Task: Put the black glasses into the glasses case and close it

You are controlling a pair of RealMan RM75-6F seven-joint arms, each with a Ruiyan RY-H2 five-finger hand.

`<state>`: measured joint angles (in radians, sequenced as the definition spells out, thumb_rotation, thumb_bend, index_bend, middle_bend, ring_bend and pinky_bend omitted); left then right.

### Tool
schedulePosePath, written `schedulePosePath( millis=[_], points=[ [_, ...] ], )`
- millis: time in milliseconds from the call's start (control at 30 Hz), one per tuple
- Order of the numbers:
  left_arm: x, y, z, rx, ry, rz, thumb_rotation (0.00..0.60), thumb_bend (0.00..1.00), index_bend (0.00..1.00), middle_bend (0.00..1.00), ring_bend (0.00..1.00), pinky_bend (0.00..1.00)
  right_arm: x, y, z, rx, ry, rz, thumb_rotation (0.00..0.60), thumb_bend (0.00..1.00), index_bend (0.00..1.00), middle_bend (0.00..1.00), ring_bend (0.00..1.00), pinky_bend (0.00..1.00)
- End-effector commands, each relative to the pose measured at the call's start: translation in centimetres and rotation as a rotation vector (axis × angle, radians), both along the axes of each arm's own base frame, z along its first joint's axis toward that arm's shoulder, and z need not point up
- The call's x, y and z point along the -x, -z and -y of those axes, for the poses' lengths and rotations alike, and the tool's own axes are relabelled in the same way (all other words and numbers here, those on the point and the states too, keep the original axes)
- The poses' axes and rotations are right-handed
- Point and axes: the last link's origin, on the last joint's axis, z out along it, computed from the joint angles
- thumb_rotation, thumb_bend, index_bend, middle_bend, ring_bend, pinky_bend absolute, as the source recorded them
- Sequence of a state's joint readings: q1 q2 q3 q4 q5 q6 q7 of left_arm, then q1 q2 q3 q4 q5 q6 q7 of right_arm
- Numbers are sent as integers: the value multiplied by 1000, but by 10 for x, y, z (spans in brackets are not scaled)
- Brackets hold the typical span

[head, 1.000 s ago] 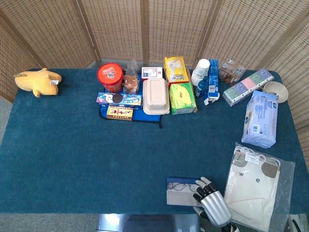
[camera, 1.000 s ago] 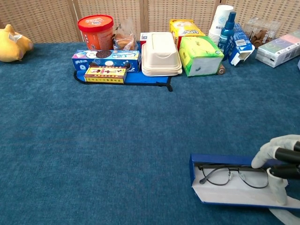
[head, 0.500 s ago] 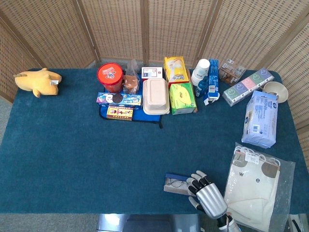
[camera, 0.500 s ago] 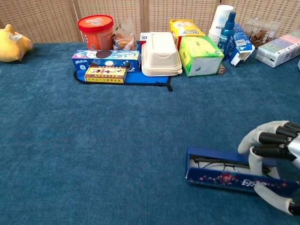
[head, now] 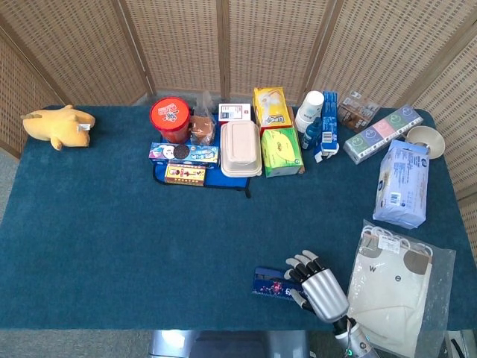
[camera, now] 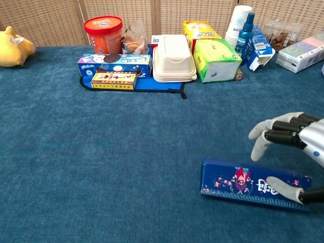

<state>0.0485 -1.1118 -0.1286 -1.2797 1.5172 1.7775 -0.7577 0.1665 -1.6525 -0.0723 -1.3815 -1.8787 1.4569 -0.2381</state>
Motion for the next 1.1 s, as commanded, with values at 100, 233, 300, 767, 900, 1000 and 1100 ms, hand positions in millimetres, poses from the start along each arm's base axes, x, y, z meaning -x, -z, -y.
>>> schedulePosePath(
  millis=[100,233,300,767,900,1000,1100],
  points=[
    [2,1,1,4,-8,2,600,301,190,235,94,0,1,4,8,-15,3,-15,600,323,407,286,251,240],
    [5,2,2,5,-19,3,600,300,189,234,94,0,2,8,14,-16,10,-16,600,321,402,282,250,240],
    [6,1,2,4,-22,3,600,301,189,234,94,0,2,10,18,-18,11,-23,600,319,401,279,250,240],
    [11,3,1,10,-40,2,600,300,190,229,85,0,5,17,32,-46,16,-62,600,315,396,277,238,240],
    [11,4,1,14,-43,2,600,300,190,229,86,0,5,14,34,-47,3,-73,600,310,395,275,232,240],
    [10,6,0,20,-41,1,600,301,189,229,86,0,4,12,35,-50,4,-74,600,310,395,275,230,240],
    [9,7,-1,18,-40,0,600,301,190,229,85,0,4,9,34,-58,1,-66,600,312,383,270,217,239]
  ],
)
